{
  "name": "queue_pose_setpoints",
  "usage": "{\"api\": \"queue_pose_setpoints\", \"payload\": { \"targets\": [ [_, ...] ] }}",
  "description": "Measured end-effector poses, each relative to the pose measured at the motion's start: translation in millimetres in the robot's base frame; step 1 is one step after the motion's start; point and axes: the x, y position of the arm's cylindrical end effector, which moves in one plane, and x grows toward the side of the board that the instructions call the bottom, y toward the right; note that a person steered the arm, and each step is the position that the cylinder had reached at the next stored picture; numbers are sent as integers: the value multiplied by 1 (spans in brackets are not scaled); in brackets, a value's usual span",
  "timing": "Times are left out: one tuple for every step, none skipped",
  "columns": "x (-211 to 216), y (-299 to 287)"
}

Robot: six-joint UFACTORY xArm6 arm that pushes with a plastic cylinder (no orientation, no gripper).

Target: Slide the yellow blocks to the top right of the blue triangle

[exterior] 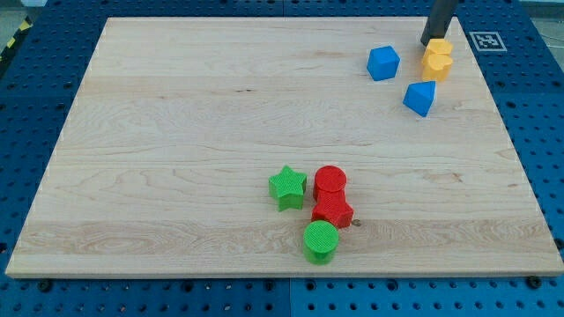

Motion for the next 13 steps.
{"api": "queue_pose_setpoints", "payload": {
  "targets": [
    [0, -1],
    [0, -2],
    [0, -4],
    [0, -4],
    [0, -4],
    [1, -4],
    [4, -5],
    [9, -5],
    [11, -6],
    [11, -6],
    [11, -6],
    [11, -7],
    [17, -7]
  ]
}}
